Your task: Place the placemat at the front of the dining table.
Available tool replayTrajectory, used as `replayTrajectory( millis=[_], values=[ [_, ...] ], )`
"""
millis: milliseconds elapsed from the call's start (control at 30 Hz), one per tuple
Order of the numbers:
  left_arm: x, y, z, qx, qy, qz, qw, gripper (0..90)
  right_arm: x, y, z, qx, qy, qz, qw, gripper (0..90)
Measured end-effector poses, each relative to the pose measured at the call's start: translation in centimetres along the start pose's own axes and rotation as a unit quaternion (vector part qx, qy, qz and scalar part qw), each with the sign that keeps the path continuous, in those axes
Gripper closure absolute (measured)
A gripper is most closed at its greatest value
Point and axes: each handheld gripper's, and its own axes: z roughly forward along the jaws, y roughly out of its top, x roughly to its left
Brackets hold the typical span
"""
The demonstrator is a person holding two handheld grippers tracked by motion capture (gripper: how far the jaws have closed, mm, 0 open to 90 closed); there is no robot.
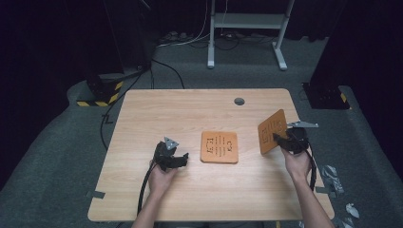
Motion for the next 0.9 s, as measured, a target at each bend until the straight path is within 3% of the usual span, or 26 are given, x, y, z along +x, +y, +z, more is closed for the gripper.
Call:
replayTrajectory(
  millis=[133, 400, 900],
  values=[
    [0.0, 0.0, 0.0, 0.0, 0.0, 0.0, 1.0, 22.9, -0.2, -0.3, 0.0, -0.001, -0.003, 0.002, 1.0, 68.7],
    [0.0, 0.0, 0.0, 0.0, 0.0, 0.0, 1.0, 22.9, -0.2, -0.5, 0.2, 0.003, -0.02, -0.015, 0.9997, 63.1],
    [0.0, 0.0, 0.0, -0.001, 0.0, 0.0, 1.0, 22.9, -1.5, -1.6, 0.7, 0.007, -0.035, 0.015, 0.9993, 48.6]
  ],
)
